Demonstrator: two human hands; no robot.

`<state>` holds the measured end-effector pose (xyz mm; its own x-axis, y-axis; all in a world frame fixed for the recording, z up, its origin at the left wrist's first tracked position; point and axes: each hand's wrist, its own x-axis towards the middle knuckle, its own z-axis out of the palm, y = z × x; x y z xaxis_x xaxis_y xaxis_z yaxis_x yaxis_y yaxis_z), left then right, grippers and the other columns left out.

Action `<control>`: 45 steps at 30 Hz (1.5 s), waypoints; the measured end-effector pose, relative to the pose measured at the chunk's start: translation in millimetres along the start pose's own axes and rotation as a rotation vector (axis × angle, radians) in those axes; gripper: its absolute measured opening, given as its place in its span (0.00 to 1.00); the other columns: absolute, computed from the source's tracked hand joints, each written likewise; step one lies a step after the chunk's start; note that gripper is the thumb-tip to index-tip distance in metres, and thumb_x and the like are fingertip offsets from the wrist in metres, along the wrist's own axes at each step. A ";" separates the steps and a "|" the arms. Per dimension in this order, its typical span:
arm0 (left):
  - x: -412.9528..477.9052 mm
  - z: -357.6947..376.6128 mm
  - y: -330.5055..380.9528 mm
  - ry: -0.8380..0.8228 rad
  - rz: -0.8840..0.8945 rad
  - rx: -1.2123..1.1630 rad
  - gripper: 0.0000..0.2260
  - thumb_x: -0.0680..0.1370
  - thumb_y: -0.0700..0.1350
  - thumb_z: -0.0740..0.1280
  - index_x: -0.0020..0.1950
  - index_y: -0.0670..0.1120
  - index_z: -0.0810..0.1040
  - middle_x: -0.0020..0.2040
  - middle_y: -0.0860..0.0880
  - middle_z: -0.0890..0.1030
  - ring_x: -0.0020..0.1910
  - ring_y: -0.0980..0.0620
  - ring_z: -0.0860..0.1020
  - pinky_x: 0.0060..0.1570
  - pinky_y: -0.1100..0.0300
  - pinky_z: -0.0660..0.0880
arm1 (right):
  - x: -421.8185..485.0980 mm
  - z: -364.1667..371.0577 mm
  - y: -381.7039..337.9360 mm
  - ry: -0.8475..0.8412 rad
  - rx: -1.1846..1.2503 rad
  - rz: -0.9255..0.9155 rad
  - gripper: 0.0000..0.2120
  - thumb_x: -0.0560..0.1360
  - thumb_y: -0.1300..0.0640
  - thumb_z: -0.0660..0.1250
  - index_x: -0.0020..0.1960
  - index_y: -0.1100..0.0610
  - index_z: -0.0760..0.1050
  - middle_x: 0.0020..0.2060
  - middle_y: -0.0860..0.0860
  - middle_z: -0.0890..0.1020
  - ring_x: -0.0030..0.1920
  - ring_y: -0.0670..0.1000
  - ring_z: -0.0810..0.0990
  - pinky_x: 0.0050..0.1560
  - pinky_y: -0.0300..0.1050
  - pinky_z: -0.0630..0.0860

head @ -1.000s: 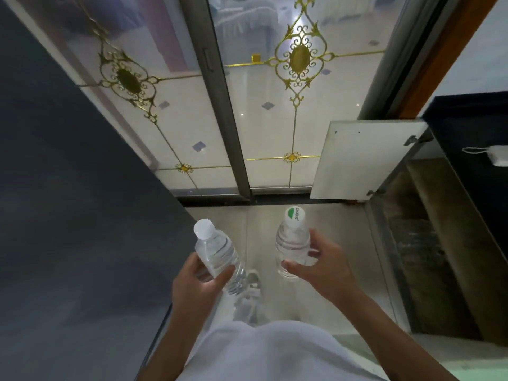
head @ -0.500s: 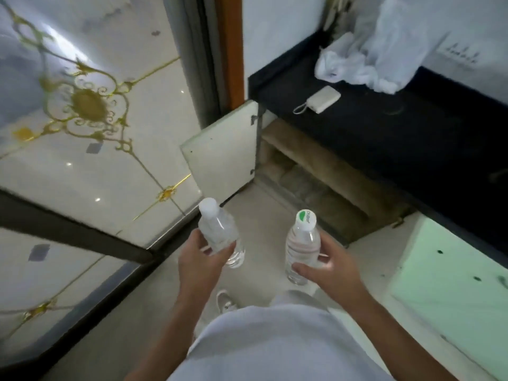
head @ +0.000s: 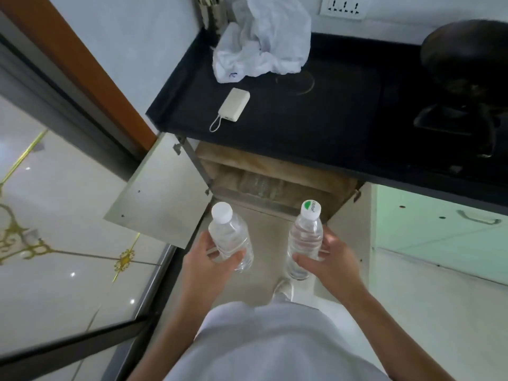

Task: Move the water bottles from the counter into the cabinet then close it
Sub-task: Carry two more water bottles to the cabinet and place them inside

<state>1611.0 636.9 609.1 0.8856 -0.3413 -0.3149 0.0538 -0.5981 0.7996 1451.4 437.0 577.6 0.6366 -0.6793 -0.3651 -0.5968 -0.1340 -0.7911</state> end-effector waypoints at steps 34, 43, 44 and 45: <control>239.2 -5.8 -62.8 -0.514 0.029 0.298 0.23 0.66 0.57 0.81 0.57 0.57 0.78 0.48 0.60 0.84 0.48 0.62 0.83 0.51 0.59 0.81 | 122.8 156.4 -28.4 0.192 0.127 0.381 0.28 0.63 0.41 0.80 0.60 0.41 0.75 0.46 0.37 0.83 0.47 0.40 0.82 0.48 0.42 0.80; 313.0 119.6 -173.3 -0.529 -0.009 0.184 0.25 0.64 0.57 0.82 0.58 0.56 0.80 0.52 0.56 0.86 0.52 0.56 0.85 0.54 0.48 0.82 | 243.7 218.5 108.8 0.273 0.208 0.323 0.29 0.65 0.41 0.79 0.63 0.43 0.73 0.49 0.37 0.81 0.48 0.41 0.81 0.54 0.44 0.79; 324.6 136.0 -188.4 -0.535 0.003 0.185 0.24 0.65 0.55 0.83 0.57 0.56 0.80 0.52 0.56 0.85 0.53 0.56 0.84 0.55 0.47 0.82 | 257.2 227.9 125.9 0.278 0.208 0.314 0.29 0.65 0.41 0.79 0.63 0.44 0.73 0.50 0.37 0.81 0.49 0.42 0.81 0.55 0.44 0.79; 336.4 152.8 -202.6 -0.537 0.021 0.190 0.23 0.65 0.54 0.82 0.57 0.56 0.80 0.53 0.57 0.85 0.53 0.56 0.84 0.56 0.47 0.82 | 270.6 236.7 143.5 0.285 0.207 0.301 0.30 0.66 0.41 0.78 0.64 0.44 0.73 0.52 0.38 0.81 0.50 0.43 0.81 0.57 0.45 0.79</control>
<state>1827.5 532.5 263.0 0.5244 -0.6453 -0.5555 -0.0891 -0.6905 0.7179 1653.7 404.8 249.1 0.2731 -0.8411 -0.4668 -0.6060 0.2264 -0.7626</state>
